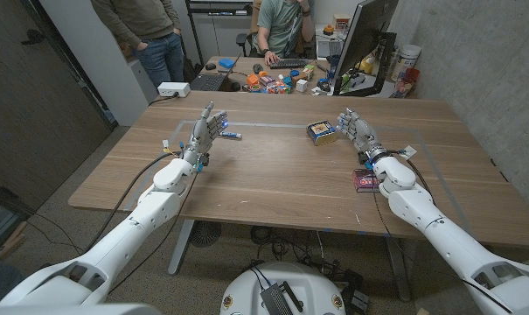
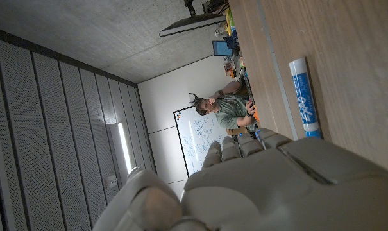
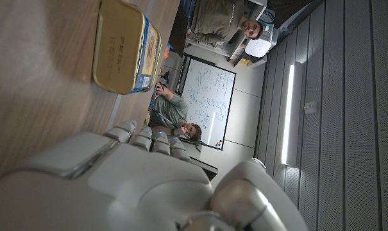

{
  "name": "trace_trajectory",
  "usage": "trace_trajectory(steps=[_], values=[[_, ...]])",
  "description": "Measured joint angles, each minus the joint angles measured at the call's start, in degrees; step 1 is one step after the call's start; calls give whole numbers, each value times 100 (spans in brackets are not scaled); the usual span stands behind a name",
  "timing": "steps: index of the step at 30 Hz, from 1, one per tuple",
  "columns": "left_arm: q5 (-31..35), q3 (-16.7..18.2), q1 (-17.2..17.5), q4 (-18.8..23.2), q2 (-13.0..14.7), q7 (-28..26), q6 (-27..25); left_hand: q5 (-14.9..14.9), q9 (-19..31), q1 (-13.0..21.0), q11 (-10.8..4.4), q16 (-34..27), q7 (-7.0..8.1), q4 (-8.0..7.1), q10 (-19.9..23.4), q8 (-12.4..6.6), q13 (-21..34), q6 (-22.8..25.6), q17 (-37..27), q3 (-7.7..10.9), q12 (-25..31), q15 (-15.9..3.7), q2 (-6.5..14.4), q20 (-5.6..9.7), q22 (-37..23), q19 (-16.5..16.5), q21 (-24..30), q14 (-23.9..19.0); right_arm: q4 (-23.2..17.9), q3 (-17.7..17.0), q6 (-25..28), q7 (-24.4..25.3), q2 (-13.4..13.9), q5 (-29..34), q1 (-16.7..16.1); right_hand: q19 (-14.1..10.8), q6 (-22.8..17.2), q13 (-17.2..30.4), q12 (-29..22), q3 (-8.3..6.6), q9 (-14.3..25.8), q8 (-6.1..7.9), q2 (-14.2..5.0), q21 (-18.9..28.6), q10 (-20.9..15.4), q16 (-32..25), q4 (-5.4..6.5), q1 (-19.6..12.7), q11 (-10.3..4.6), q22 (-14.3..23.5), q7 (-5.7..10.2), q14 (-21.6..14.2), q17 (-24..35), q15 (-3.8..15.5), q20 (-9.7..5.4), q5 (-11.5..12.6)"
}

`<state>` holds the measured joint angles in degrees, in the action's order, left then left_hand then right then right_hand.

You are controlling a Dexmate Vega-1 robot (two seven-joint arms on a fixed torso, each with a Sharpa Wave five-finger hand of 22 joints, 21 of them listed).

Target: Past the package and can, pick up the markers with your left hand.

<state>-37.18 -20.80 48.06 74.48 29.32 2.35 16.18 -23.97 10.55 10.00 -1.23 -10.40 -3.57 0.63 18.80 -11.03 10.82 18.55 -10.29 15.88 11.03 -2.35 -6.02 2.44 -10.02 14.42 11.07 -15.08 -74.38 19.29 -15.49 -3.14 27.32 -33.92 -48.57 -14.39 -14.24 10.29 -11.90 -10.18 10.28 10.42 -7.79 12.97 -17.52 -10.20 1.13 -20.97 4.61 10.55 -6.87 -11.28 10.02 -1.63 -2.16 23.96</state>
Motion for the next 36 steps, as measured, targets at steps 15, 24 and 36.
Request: trace_trajectory(steps=[15, 24, 36], values=[[431, 76, -128, -76, 88, 153, -153, -66, -1, 588, -63, -23, 31, 340, 63, -22, 0, 31, 16, 192, 23, 13, 46, 0, 1, -1, 0, -42, 22, -1118, 354, -577, -961, 901, -181, 0, -20, -1, 0, 2, -1, 0, -14, 0, 0, 0, -2, -13, 0, -1, -20, 1, 12, 0, 0, -3], [1244, -164, -670, -643, 241, 363, 136, -115, 26, 1222, -239, -89, 176, 707, 152, -45, -1, 131, 0, 383, 23, 11, 76, -222, -27, 150, 41, -302, 4, -1543, 478, -788, -1367, 1259, -254, 1, -20, -1, 1, 3, -1, 0, -14, 0, 1, 0, -2, -12, 0, -1, -20, -1, 26, 2, 0, -3], [2200, -704, -2044, -2728, -40, 1109, 1311, -115, 26, 1297, -299, -88, 247, 731, 174, -44, 27, 141, 1, 408, 63, 39, 106, -393, -26, 164, 41, -329, -131, -1794, 566, -689, -1716, 1728, -336, 1, -20, -2, 1, 3, -2, 0, -14, 0, -22, 0, -2, -12, 22, -2, -20, -19, 25, 21, 0, -3]])
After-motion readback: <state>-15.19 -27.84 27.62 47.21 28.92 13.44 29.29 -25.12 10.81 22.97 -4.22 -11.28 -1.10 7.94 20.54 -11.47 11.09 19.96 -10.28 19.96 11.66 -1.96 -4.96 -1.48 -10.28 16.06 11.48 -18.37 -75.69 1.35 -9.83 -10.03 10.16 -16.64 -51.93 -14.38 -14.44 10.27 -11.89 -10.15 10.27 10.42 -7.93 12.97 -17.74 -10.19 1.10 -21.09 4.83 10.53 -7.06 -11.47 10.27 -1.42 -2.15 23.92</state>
